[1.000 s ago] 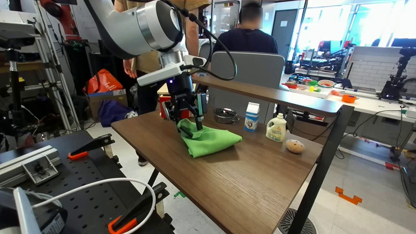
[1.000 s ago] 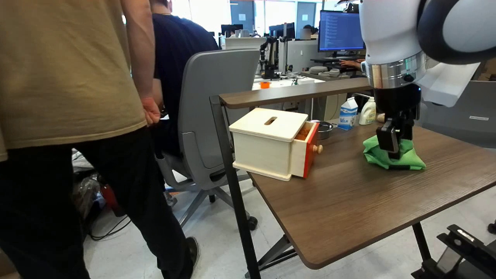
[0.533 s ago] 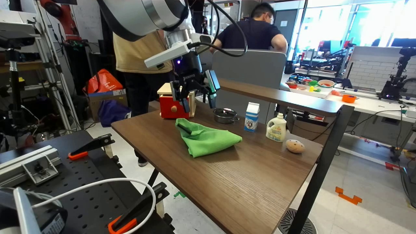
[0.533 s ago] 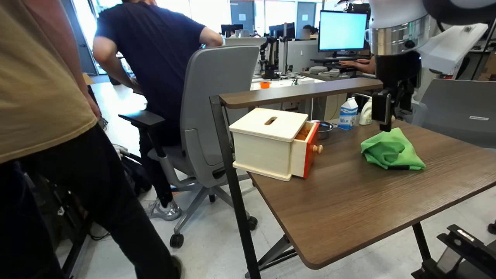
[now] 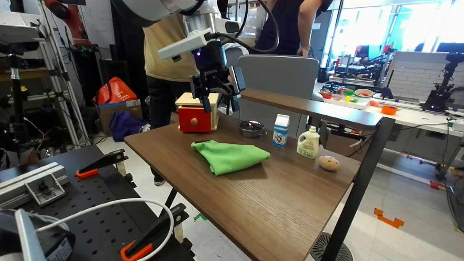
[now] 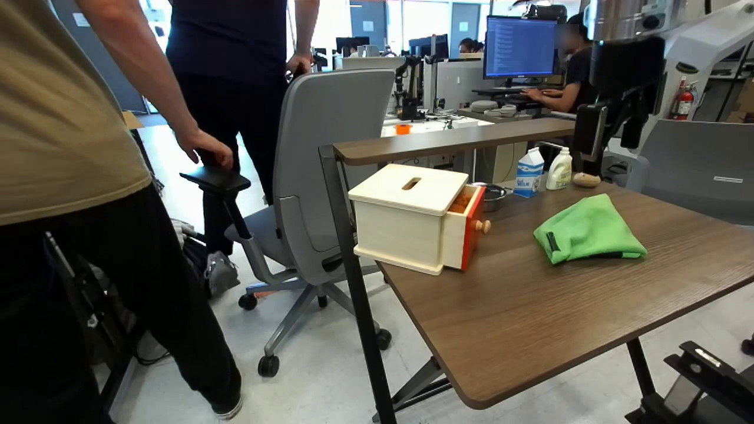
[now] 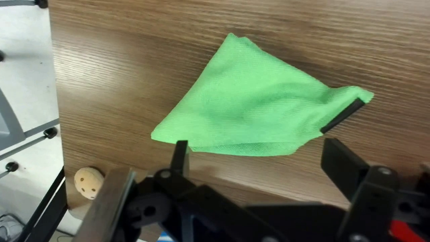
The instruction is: Fold the green cloth
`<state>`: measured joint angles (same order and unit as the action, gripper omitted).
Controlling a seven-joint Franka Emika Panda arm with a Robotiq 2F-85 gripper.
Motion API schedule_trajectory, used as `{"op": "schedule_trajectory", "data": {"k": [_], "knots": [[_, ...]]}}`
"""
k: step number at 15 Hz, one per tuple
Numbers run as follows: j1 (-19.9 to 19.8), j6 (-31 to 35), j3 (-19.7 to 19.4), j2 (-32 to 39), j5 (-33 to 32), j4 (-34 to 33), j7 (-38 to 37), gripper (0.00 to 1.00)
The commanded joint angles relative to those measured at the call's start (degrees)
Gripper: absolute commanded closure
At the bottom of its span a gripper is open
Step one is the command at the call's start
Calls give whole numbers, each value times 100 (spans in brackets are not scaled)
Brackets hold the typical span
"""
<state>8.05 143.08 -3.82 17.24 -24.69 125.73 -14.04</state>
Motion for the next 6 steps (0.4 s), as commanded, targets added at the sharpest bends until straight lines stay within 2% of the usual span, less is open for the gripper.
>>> {"op": "schedule_trajectory", "data": {"k": [1,2,4,6], "knots": [[-478,268,487,-793,1432,742,1019,0],[-199,103,217,-279,752,273,449,0],[-342,131,365,-548,1202,496,808,0],[-376,144,393,-671,1268,600,851,0]]}}
